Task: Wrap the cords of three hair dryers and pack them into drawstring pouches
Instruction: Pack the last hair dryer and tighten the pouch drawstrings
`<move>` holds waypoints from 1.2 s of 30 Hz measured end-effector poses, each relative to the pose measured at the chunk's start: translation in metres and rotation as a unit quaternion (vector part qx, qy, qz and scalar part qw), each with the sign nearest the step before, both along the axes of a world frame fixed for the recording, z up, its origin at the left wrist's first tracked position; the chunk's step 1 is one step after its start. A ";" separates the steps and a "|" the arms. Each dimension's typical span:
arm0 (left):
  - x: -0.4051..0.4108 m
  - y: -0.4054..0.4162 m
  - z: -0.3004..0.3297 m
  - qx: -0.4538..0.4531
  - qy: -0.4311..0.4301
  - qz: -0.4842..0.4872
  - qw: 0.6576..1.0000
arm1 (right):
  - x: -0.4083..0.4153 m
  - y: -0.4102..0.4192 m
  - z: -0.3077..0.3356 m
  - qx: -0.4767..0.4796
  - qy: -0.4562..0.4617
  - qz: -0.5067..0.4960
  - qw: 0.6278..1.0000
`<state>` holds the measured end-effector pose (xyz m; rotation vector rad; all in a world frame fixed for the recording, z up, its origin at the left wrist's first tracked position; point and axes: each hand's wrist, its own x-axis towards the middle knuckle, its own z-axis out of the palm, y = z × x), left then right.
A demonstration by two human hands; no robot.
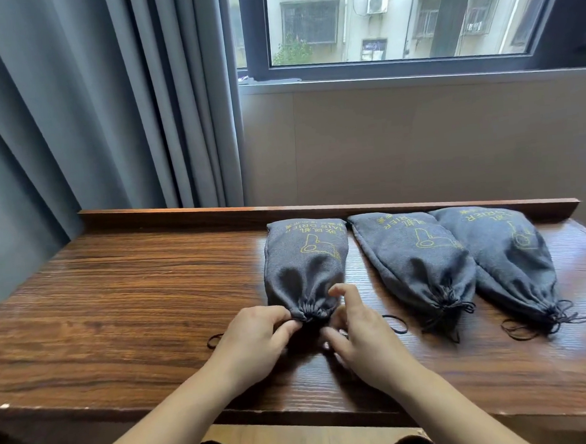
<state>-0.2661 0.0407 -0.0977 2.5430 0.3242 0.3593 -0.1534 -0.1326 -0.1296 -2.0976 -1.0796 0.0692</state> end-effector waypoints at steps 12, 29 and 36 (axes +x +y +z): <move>-0.010 0.013 -0.002 -0.044 0.007 -0.002 0.999 | 0.019 -0.031 0.027 -0.080 -0.157 -0.011 0.984; -0.001 -0.015 0.010 -0.031 0.131 -0.052 0.989 | -0.021 -0.018 0.041 -0.081 0.141 -0.009 0.987; -0.001 -0.038 0.015 -0.491 0.074 0.030 0.867 | -0.051 -0.021 0.039 -0.075 -0.040 -0.008 0.996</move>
